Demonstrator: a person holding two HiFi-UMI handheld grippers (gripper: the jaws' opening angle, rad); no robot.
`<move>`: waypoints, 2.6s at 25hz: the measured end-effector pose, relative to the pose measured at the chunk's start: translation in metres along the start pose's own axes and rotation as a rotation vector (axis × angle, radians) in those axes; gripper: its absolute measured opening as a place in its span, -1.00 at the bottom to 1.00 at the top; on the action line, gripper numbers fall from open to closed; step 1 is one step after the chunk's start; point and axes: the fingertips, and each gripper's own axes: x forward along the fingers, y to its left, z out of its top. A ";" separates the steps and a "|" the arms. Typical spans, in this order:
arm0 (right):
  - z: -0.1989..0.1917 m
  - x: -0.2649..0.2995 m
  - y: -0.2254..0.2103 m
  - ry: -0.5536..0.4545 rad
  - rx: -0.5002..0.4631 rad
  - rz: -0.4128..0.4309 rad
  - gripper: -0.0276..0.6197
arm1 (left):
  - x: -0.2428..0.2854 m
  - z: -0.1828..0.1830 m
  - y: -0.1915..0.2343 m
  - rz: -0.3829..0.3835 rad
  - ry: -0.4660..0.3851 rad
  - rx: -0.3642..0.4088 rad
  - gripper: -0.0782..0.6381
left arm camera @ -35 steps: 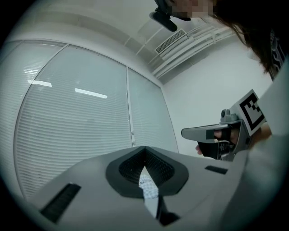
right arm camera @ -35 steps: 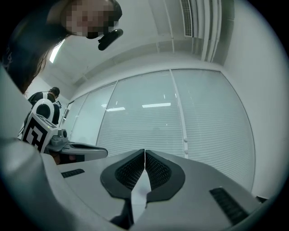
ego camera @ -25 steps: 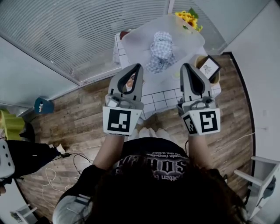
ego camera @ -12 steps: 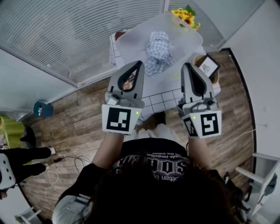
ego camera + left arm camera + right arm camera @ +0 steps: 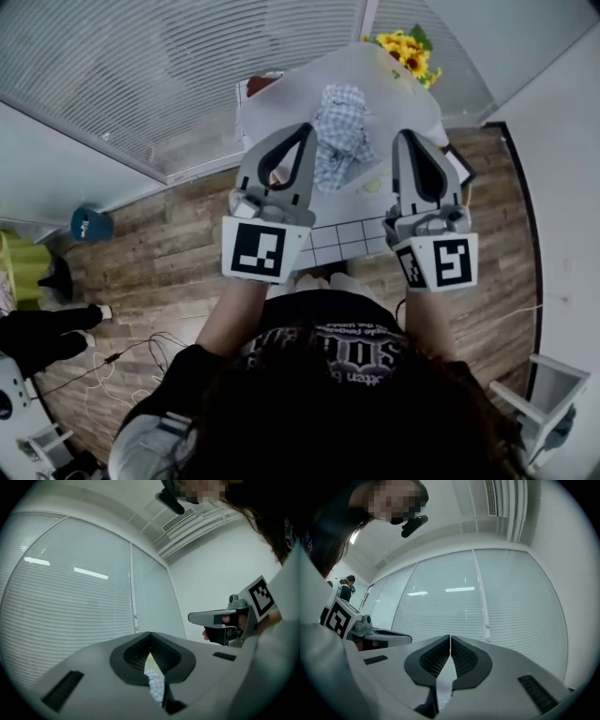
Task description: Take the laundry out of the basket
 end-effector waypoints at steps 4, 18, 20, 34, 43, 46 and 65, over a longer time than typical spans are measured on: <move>-0.003 0.016 -0.016 -0.006 0.010 0.019 -0.82 | 0.020 -0.002 0.004 0.015 0.008 0.007 -0.78; -0.019 0.059 -0.060 -0.005 0.053 0.104 -0.82 | 0.081 -0.016 0.006 0.062 0.072 0.026 -0.78; -0.020 0.064 -0.068 -0.004 0.055 0.111 -0.82 | 0.090 -0.019 0.006 0.062 0.086 0.024 -0.78; -0.031 0.091 -0.094 -0.004 0.072 0.136 -0.82 | 0.134 -0.040 0.010 0.045 0.119 0.040 -0.78; -0.034 0.098 -0.107 0.006 0.088 0.076 -0.82 | 0.157 -0.072 0.009 -0.073 0.218 0.056 -0.78; -0.034 0.100 -0.107 0.007 0.084 0.071 -0.82 | 0.163 -0.091 0.011 -0.104 0.290 -0.008 -0.77; -0.033 0.107 -0.103 0.004 0.078 0.092 -0.82 | 0.180 -0.194 0.014 -0.166 0.640 -0.107 -0.15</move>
